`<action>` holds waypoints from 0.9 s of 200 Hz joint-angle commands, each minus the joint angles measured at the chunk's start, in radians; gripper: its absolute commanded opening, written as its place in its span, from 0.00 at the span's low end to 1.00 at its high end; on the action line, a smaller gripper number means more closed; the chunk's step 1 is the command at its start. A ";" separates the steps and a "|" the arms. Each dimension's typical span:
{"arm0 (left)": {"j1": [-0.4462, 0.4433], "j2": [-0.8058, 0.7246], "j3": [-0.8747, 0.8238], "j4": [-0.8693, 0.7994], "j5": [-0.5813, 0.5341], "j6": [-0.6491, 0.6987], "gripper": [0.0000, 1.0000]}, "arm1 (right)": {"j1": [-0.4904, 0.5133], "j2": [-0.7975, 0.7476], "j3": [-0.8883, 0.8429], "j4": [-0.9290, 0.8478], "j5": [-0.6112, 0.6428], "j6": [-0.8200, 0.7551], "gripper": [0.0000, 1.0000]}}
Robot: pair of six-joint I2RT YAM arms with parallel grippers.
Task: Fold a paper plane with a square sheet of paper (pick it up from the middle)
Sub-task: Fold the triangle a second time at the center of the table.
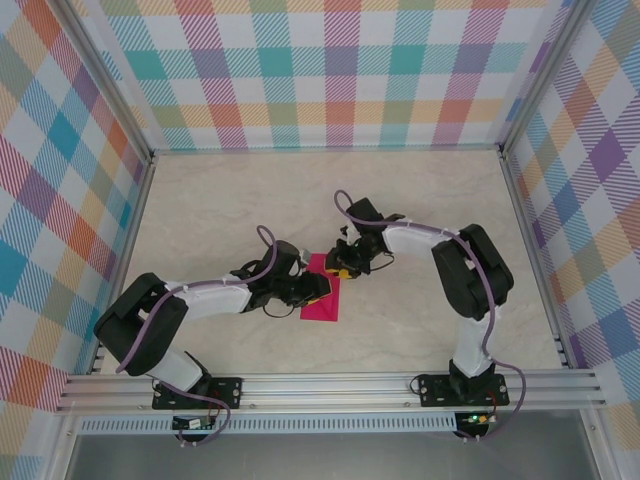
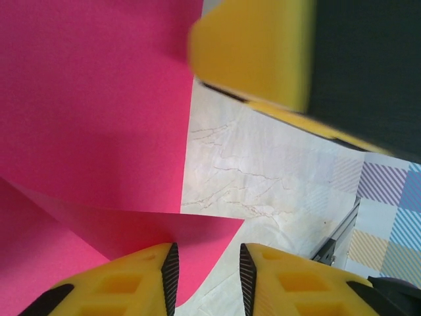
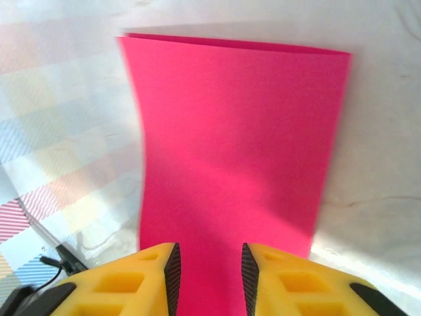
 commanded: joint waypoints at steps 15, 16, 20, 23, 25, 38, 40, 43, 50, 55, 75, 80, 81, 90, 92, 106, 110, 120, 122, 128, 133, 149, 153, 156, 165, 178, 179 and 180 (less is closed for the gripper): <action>-0.013 -0.012 -0.010 -0.039 -0.046 0.010 0.28 | 0.002 -0.160 -0.057 -0.023 -0.007 -0.030 0.45; -0.013 -0.014 -0.010 -0.039 -0.046 0.009 0.28 | 0.002 -0.164 -0.066 -0.023 -0.007 -0.029 0.46; -0.013 -0.016 -0.014 -0.040 -0.048 0.008 0.27 | 0.002 -0.179 -0.082 -0.021 -0.009 -0.030 0.46; -0.013 -0.018 -0.018 -0.039 -0.052 0.009 0.27 | 0.002 -0.188 -0.093 -0.019 -0.012 -0.029 0.47; -0.013 -0.019 -0.019 -0.039 -0.053 0.008 0.26 | 0.002 -0.192 -0.101 -0.017 -0.014 -0.030 0.47; -0.013 -0.023 -0.028 -0.034 -0.055 0.007 0.24 | 0.002 -0.226 -0.146 0.002 -0.045 -0.029 0.47; -0.013 -0.023 -0.029 -0.034 -0.055 0.007 0.24 | 0.002 -0.230 -0.154 0.008 -0.053 -0.029 0.47; -0.013 -0.023 -0.029 -0.034 -0.056 0.005 0.23 | 0.003 -0.234 -0.165 0.018 -0.065 -0.029 0.47; -0.013 -0.026 -0.032 -0.033 -0.058 0.005 0.21 | 0.006 -0.243 -0.184 0.042 -0.094 -0.030 0.47; -0.013 -0.027 -0.034 -0.033 -0.059 0.006 0.21 | 0.008 -0.244 -0.198 0.054 -0.110 -0.032 0.46; -0.013 -0.027 -0.037 -0.028 -0.058 0.003 0.17 | 0.034 -0.227 -0.212 0.064 -0.129 -0.052 0.43; -0.013 -0.026 -0.037 -0.028 -0.058 0.002 0.16 | 0.042 -0.221 -0.213 0.068 -0.132 -0.054 0.42; -0.013 -0.025 -0.037 -0.028 -0.058 0.002 0.16 | 0.043 -0.220 -0.214 0.069 -0.132 -0.055 0.42; -0.012 -0.025 -0.037 -0.027 -0.058 0.002 0.15 | 0.052 -0.208 -0.216 0.078 -0.134 -0.057 0.40; -0.013 -0.025 -0.038 -0.027 -0.058 0.002 0.14 | 0.054 -0.205 -0.215 0.080 -0.134 -0.056 0.40; -0.013 -0.024 -0.037 -0.028 -0.057 0.002 0.13 | 0.061 -0.187 -0.215 0.090 -0.133 -0.056 0.37; -0.013 -0.024 -0.037 -0.028 -0.058 0.002 0.13 | 0.062 -0.184 -0.216 0.094 -0.133 -0.055 0.37; -0.012 -0.025 -0.038 -0.028 -0.058 0.003 0.12 | 0.062 -0.174 -0.216 0.100 -0.130 -0.055 0.36; -0.012 -0.026 -0.039 -0.028 -0.058 0.002 0.12 | 0.062 -0.172 -0.216 0.102 -0.128 -0.055 0.36; -0.013 -0.025 -0.038 -0.028 -0.058 0.002 0.12 | 0.062 -0.165 -0.212 0.096 -0.123 -0.058 0.36; -0.012 -0.025 -0.037 -0.029 -0.056 0.002 0.12 | 0.063 -0.159 -0.210 0.093 -0.121 -0.060 0.36; -0.012 -0.027 -0.037 -0.030 -0.057 0.002 0.11 | 0.063 -0.146 -0.211 0.098 -0.122 -0.062 0.35; -0.012 -0.027 -0.037 -0.030 -0.058 0.002 0.11 | 0.063 -0.142 -0.210 0.095 -0.122 -0.065 0.35; -0.012 -0.027 -0.037 -0.030 -0.058 0.002 0.11 | 0.063 -0.141 -0.210 0.095 -0.121 -0.065 0.35; -0.013 -0.029 -0.037 -0.030 -0.058 0.001 0.11 | 0.063 -0.137 -0.209 0.094 -0.119 -0.067 0.35; -0.013 -0.028 -0.037 -0.030 -0.058 0.001 0.11 | 0.065 -0.133 -0.209 0.096 -0.119 -0.070 0.35; -0.013 -0.028 -0.037 -0.030 -0.058 0.001 0.11 | 0.065 -0.131 -0.209 0.096 -0.120 -0.071 0.35; -0.013 -0.029 -0.037 -0.030 -0.058 0.001 0.10 | 0.065 -0.132 -0.209 0.096 -0.119 -0.071 0.35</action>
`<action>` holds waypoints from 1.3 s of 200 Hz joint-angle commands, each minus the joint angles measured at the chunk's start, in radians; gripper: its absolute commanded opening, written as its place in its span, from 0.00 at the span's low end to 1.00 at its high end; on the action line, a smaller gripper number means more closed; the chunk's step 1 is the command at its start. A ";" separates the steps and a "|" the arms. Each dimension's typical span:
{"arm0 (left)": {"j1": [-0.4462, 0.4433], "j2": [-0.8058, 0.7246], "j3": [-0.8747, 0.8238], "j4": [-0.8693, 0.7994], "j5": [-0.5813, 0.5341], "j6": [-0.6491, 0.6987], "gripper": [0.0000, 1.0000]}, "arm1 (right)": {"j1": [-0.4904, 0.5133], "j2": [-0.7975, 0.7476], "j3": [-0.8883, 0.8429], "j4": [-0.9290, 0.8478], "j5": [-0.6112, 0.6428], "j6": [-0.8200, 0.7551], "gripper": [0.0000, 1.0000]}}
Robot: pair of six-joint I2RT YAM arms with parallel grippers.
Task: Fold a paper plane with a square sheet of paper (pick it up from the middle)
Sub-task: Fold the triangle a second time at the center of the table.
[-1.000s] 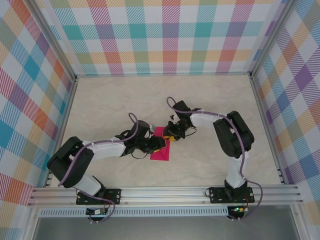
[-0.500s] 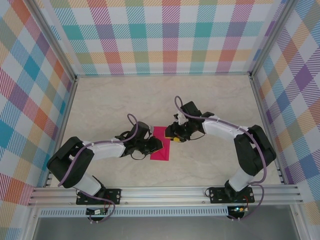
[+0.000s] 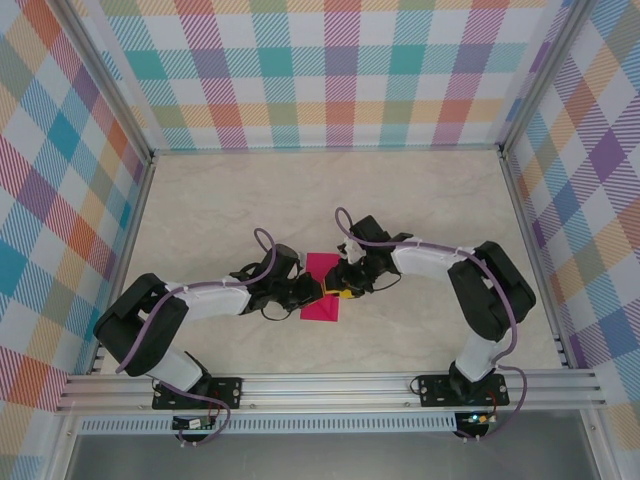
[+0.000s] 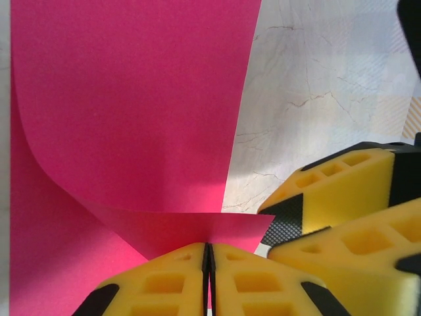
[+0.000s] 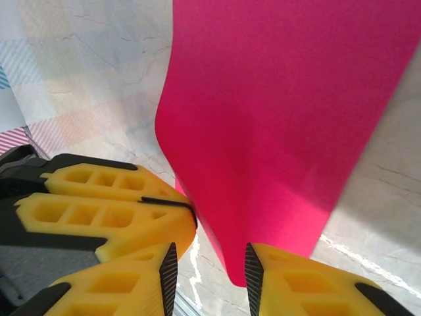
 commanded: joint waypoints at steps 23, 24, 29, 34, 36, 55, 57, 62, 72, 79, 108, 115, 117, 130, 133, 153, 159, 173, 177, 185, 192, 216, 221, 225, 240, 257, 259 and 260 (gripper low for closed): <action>-0.013 -0.025 -0.015 0.001 -0.003 0.000 0.10 | 0.003 0.025 0.011 0.023 -0.023 -0.031 0.31; -0.013 -0.024 -0.015 0.001 -0.003 -0.001 0.10 | 0.003 0.025 0.011 0.024 -0.024 -0.031 0.31; -0.012 -0.026 -0.014 0.000 -0.003 -0.002 0.10 | 0.003 0.027 0.014 0.025 -0.027 -0.032 0.28; -0.013 -0.027 -0.014 0.001 -0.004 -0.001 0.10 | 0.002 0.031 0.015 0.027 -0.029 -0.033 0.27; -0.013 -0.027 -0.014 0.001 -0.003 -0.002 0.10 | 0.003 0.031 0.016 0.028 -0.029 -0.034 0.26; -0.013 -0.029 -0.013 -0.002 0.000 -0.003 0.10 | 0.003 0.037 0.022 0.023 -0.011 -0.030 0.19; -0.013 -0.030 -0.012 -0.001 0.001 -0.004 0.10 | 0.003 0.037 0.023 0.020 -0.008 -0.031 0.17; -0.013 -0.032 -0.012 -0.001 0.001 -0.005 0.10 | 0.003 0.038 0.024 0.017 0.000 -0.030 0.14; -0.012 -0.034 -0.011 0.000 0.004 -0.005 0.10 | 0.003 0.040 0.029 0.006 0.019 -0.030 0.09; -0.013 -0.036 -0.009 -0.002 0.005 -0.005 0.11 | 0.003 0.040 0.031 -0.001 0.035 -0.031 0.07; -0.012 -0.047 0.005 -0.002 0.011 -0.005 0.12 | 0.003 0.050 0.051 -0.037 0.087 -0.055 0.04; -0.013 -0.047 0.011 -0.003 0.011 -0.005 0.13 | 0.004 0.058 0.056 -0.044 0.092 -0.060 0.04; -0.012 -0.046 0.012 -0.003 0.011 -0.004 0.13 | 0.004 0.060 0.058 -0.045 0.093 -0.061 0.04; -0.013 -0.035 0.020 0.007 0.015 -0.003 0.13 | 0.003 0.068 0.064 -0.050 0.101 -0.067 0.04; -0.012 -0.031 0.022 0.009 0.017 -0.004 0.13 | 0.003 0.070 0.064 -0.051 0.102 -0.067 0.04; -0.013 0.000 0.027 0.021 0.021 -0.006 0.13 | 0.003 0.079 0.072 -0.061 0.114 -0.069 0.04; -0.013 0.007 0.027 0.027 0.023 -0.009 0.13 | 0.004 0.080 0.074 -0.064 0.118 -0.069 0.04; -0.013 0.015 0.025 0.041 0.027 -0.014 0.13 | 0.003 0.078 0.075 -0.069 0.124 -0.071 0.04; -0.013 0.015 0.024 0.041 0.028 -0.014 0.13 | 0.003 0.077 0.075 -0.069 0.127 -0.071 0.04; -0.013 0.013 0.025 0.041 0.025 -0.015 0.13 | 0.003 0.074 0.074 -0.069 0.130 -0.072 0.04; -0.012 0.013 0.028 0.039 0.023 -0.013 0.13 | 0.003 0.074 0.074 -0.073 0.134 -0.073 0.04; -0.012 0.021 0.033 0.040 0.028 -0.010 0.13 | 0.003 0.078 0.074 -0.079 0.140 -0.074 0.04; -0.013 0.025 0.032 0.041 0.029 -0.010 0.13 | 0.003 0.079 0.074 -0.080 0.142 -0.072 0.04; -0.013 0.025 0.034 0.043 0.030 -0.010 0.13 | 0.004 0.080 0.074 -0.079 0.141 -0.072 0.04; -0.013 0.029 0.036 0.044 0.031 -0.007 0.13 | 0.005 0.082 0.076 -0.076 0.144 -0.069 0.04; -0.013 0.039 0.044 0.041 0.032 -0.001 0.13 | 0.004 0.087 0.085 -0.082 0.148 -0.069 0.04; -0.012 0.042 0.045 0.041 0.032 0.000 0.13 | 0.004 0.088 0.086 -0.084 0.148 -0.070 0.04; -0.012 0.042 0.045 0.042 0.032 0.000 0.13 | 0.003 0.089 0.087 -0.084 0.149 -0.071 0.04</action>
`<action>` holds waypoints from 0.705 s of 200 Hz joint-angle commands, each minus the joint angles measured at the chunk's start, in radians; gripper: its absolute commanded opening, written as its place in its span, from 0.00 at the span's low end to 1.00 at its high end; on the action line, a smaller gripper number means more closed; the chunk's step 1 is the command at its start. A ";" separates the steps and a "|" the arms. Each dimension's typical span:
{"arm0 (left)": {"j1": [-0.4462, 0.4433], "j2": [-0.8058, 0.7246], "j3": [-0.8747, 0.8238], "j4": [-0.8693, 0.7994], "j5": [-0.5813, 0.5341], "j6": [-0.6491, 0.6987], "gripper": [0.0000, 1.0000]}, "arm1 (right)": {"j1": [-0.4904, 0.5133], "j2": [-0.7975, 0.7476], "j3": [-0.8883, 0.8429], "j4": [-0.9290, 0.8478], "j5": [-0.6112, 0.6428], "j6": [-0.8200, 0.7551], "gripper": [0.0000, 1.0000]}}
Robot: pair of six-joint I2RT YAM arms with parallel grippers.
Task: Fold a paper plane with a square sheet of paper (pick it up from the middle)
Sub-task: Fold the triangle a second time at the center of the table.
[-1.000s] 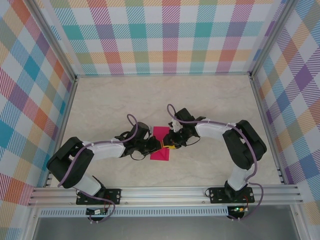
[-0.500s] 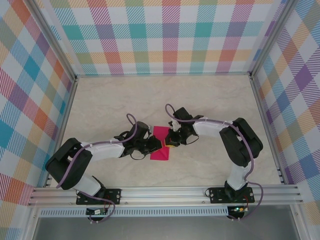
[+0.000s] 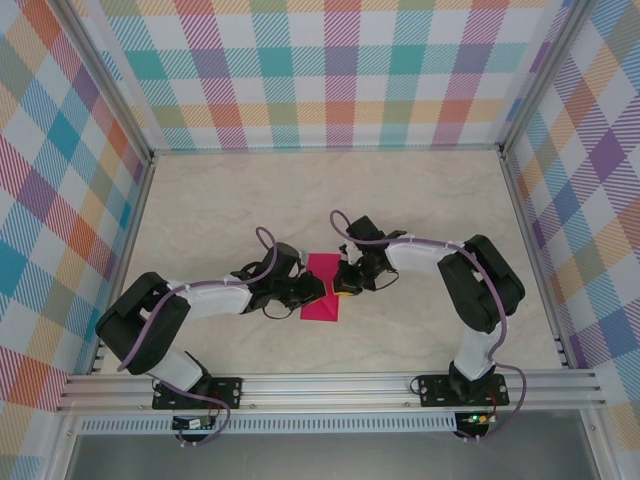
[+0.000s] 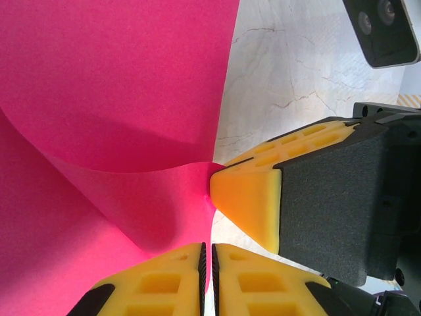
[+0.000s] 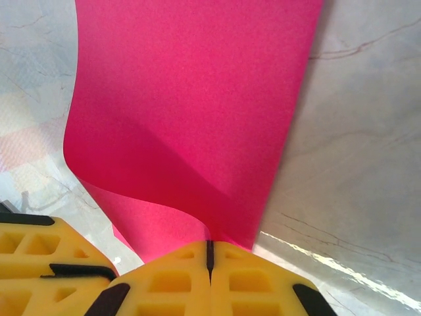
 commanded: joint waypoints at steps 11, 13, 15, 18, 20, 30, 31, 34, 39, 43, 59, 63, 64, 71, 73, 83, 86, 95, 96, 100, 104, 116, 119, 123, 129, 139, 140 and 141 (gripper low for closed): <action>-0.012 0.031 0.034 0.017 0.011 0.002 0.13 | 0.003 0.024 0.047 -0.031 0.013 -0.014 0.04; -0.012 0.032 0.035 0.017 0.011 0.002 0.13 | 0.003 0.024 0.048 -0.032 0.014 -0.014 0.04; -0.012 0.033 0.036 0.017 0.012 0.002 0.13 | 0.003 0.026 0.048 -0.032 0.014 -0.015 0.04; -0.013 0.033 0.036 0.015 0.012 0.002 0.13 | 0.003 0.026 0.049 -0.033 0.016 -0.015 0.04; -0.012 0.033 0.036 0.015 0.012 0.002 0.13 | 0.003 0.026 0.049 -0.033 0.018 -0.014 0.04; -0.013 0.036 0.037 0.011 0.009 0.004 0.13 | 0.003 0.027 0.049 -0.036 0.023 -0.013 0.04; -0.013 0.036 0.036 0.011 0.009 0.005 0.13 | 0.004 0.027 0.049 -0.036 0.022 -0.012 0.04; -0.013 0.036 0.037 0.008 0.008 0.005 0.13 | 0.003 0.029 0.049 -0.036 0.023 -0.012 0.04; -0.013 0.037 0.037 0.003 0.006 0.004 0.13 | 0.003 0.029 0.050 -0.036 0.022 -0.011 0.04; -0.013 0.038 0.037 -0.001 0.003 0.004 0.13 | 0.004 0.029 0.049 -0.035 0.023 -0.010 0.04; -0.013 0.036 0.033 -0.002 -0.002 0.006 0.13 | 0.002 0.033 0.049 -0.037 0.027 -0.006 0.04; -0.012 0.037 0.032 -0.002 -0.002 0.006 0.13 | 0.003 0.034 0.049 -0.038 0.027 -0.005 0.05; -0.012 0.037 0.031 -0.002 -0.002 0.007 0.13 | 0.002 0.034 0.049 -0.038 0.027 -0.005 0.05; -0.013 0.038 0.031 -0.002 -0.002 0.007 0.13 | 0.002 0.037 0.049 -0.036 0.027 -0.005 0.05; -0.013 0.038 0.030 -0.002 -0.002 0.007 0.13 | 0.003 0.037 0.049 -0.037 0.026 -0.005 0.05; -0.013 0.037 0.030 -0.002 -0.002 0.007 0.13 | 0.003 0.038 0.049 -0.037 0.025 -0.005 0.05; -0.013 0.039 0.030 -0.002 -0.002 0.009 0.13 | 0.003 0.038 0.049 -0.037 0.027 -0.004 0.05; -0.013 0.040 0.031 -0.003 -0.002 0.008 0.13 | 0.003 0.038 0.051 -0.040 0.031 -0.004 0.05; -0.013 0.040 0.031 -0.002 -0.002 0.008 0.13 | 0.003 0.037 0.051 -0.040 0.032 -0.004 0.05; -0.013 0.042 0.030 -0.003 -0.002 0.010 0.13 | 0.002 0.037 0.052 -0.042 0.032 -0.004 0.05; -0.013 0.044 0.031 -0.003 -0.002 0.009 0.13 | 0.003 0.038 0.051 -0.042 0.034 -0.004 0.05; -0.013 0.049 0.034 -0.002 -0.002 0.009 0.13 | 0.003 0.038 0.051 -0.046 0.035 -0.004 0.05; -0.013 0.050 0.034 -0.001 0.000 0.009 0.13 | 0.003 0.039 0.051 -0.045 0.035 -0.003 0.05; -0.013 0.053 0.036 0.000 0.001 0.009 0.13 | 0.003 0.040 0.051 -0.047 0.036 -0.004 0.05; -0.013 0.054 0.036 0.000 0.000 0.009 0.13 | 0.003 0.042 0.051 -0.048 0.037 -0.003 0.05; -0.012 0.058 0.037 0.000 0.002 0.009 0.13 | 0.003 0.044 0.051 -0.048 0.037 -0.002 0.05; -0.013 0.059 0.037 0.000 0.002 0.009 0.13 | 0.003 0.044 0.051 -0.048 0.037 -0.001 0.05; -0.013 0.059 0.036 0.001 0.002 0.009 0.13 | 0.003 0.044 0.051 -0.048 0.037 -0.002 0.05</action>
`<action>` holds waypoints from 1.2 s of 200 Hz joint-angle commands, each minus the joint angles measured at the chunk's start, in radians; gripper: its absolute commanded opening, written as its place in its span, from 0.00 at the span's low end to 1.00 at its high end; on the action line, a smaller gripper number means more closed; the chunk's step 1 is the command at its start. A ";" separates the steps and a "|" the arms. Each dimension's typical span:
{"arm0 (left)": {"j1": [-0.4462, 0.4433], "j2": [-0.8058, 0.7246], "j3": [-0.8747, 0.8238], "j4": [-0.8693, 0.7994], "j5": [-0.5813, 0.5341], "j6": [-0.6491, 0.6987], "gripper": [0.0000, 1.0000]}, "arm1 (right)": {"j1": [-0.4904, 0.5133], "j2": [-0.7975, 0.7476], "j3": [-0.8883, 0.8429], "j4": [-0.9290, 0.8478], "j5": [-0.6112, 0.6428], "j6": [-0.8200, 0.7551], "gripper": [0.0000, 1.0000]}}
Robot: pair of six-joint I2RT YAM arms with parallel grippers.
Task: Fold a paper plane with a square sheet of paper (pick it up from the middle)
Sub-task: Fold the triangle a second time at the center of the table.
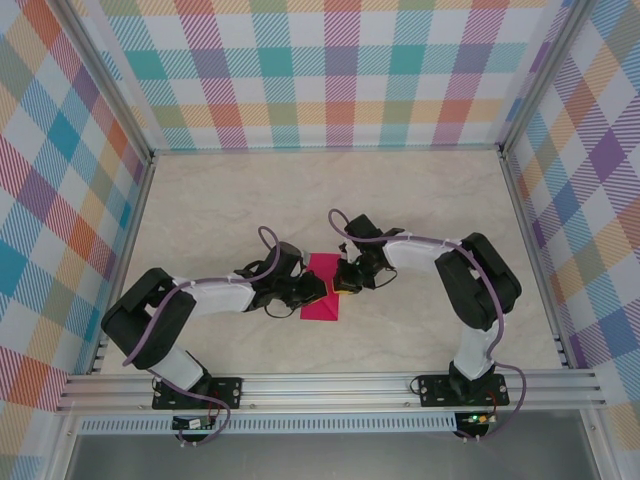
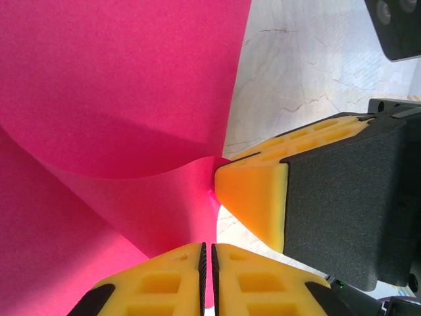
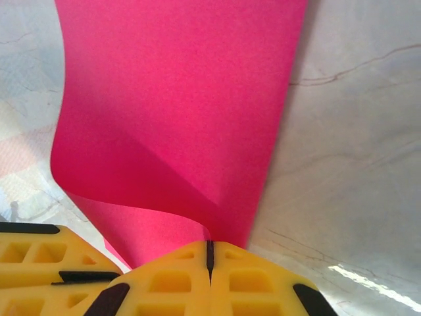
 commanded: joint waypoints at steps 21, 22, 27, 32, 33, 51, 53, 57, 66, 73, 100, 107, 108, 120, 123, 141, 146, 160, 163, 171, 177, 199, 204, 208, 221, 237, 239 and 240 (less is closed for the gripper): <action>-0.013 0.022 0.018 -0.003 0.000 0.013 0.13 | 0.003 0.017 0.019 -0.020 0.008 -0.003 0.05; -0.013 0.022 0.018 -0.004 -0.001 0.013 0.13 | 0.003 0.018 0.019 -0.020 0.008 -0.004 0.05; -0.012 0.024 0.019 -0.004 -0.002 0.014 0.13 | 0.003 0.017 0.019 -0.020 0.007 -0.004 0.05; -0.013 0.023 0.019 -0.004 -0.002 0.014 0.13 | 0.003 0.018 0.020 -0.022 0.008 -0.003 0.05; -0.013 0.023 0.019 -0.004 -0.002 0.014 0.13 | 0.003 0.017 0.020 -0.022 0.007 -0.003 0.05; -0.012 0.026 0.018 -0.003 -0.004 0.013 0.13 | 0.004 0.018 0.025 -0.026 0.008 -0.004 0.05; -0.013 0.026 0.018 -0.004 -0.004 0.014 0.13 | 0.004 0.018 0.025 -0.026 0.009 -0.004 0.05; -0.013 0.026 0.018 -0.004 -0.005 0.013 0.13 | 0.003 0.019 0.026 -0.026 0.010 -0.004 0.05; -0.013 0.029 0.018 -0.004 -0.005 0.014 0.13 | 0.003 0.020 0.026 -0.026 0.012 -0.004 0.05; -0.013 0.031 0.018 -0.004 -0.005 0.015 0.13 | 0.003 0.021 0.026 -0.028 0.012 -0.003 0.05; -0.012 0.035 0.019 -0.004 -0.002 0.017 0.13 | 0.003 0.026 0.030 -0.030 0.015 -0.005 0.05; -0.013 0.036 0.018 -0.005 -0.001 0.019 0.13 | 0.002 0.027 0.032 -0.032 0.015 -0.006 0.05; -0.013 0.035 0.018 -0.005 -0.001 0.019 0.13 | 0.003 0.027 0.032 -0.032 0.016 -0.006 0.05; -0.013 0.037 0.017 -0.007 -0.003 0.019 0.13 | 0.003 0.029 0.037 -0.033 0.017 -0.008 0.05; -0.013 0.037 0.017 -0.007 -0.003 0.020 0.13 | 0.003 0.030 0.037 -0.034 0.016 -0.008 0.05; -0.012 0.038 0.016 -0.007 -0.004 0.020 0.13 | 0.003 0.032 0.041 -0.037 0.018 -0.007 0.05; -0.012 0.041 0.016 -0.007 -0.005 0.018 0.12 | 0.004 0.034 0.042 -0.038 0.017 -0.006 0.05; -0.014 0.041 0.016 -0.007 -0.004 0.019 0.12 | 0.003 0.034 0.042 -0.040 0.023 -0.002 0.05; -0.013 0.042 0.017 -0.007 -0.004 0.020 0.12 | 0.003 0.035 0.042 -0.040 0.024 -0.003 0.05; -0.013 0.042 0.015 -0.007 -0.004 0.020 0.12 | 0.003 0.035 0.040 -0.038 0.024 -0.003 0.05; -0.013 0.043 0.017 -0.007 -0.004 0.021 0.12 | 0.003 0.034 0.040 -0.040 0.023 0.000 0.05; -0.012 0.046 0.019 -0.009 -0.003 0.023 0.12 | 0.003 0.033 0.038 -0.046 0.026 -0.002 0.05; -0.014 0.046 0.020 -0.009 -0.004 0.022 0.12 | 0.003 0.030 0.037 -0.046 0.026 -0.002 0.05; -0.014 0.046 0.019 -0.009 -0.004 0.022 0.12 | 0.002 0.029 0.035 -0.046 0.024 -0.002 0.05; -0.014 0.047 0.019 -0.009 -0.005 0.022 0.12 | 0.002 0.027 0.032 -0.046 0.024 -0.003 0.05; -0.014 0.049 0.021 -0.009 -0.005 0.021 0.12 | 0.003 0.028 0.033 -0.046 0.024 -0.003 0.05; -0.014 0.049 0.020 -0.009 -0.005 0.022 0.12 | 0.003 0.028 0.034 -0.046 0.023 -0.004 0.05; -0.014 0.049 0.020 -0.009 -0.005 0.022 0.12 | 0.003 0.028 0.034 -0.046 0.023 -0.003 0.05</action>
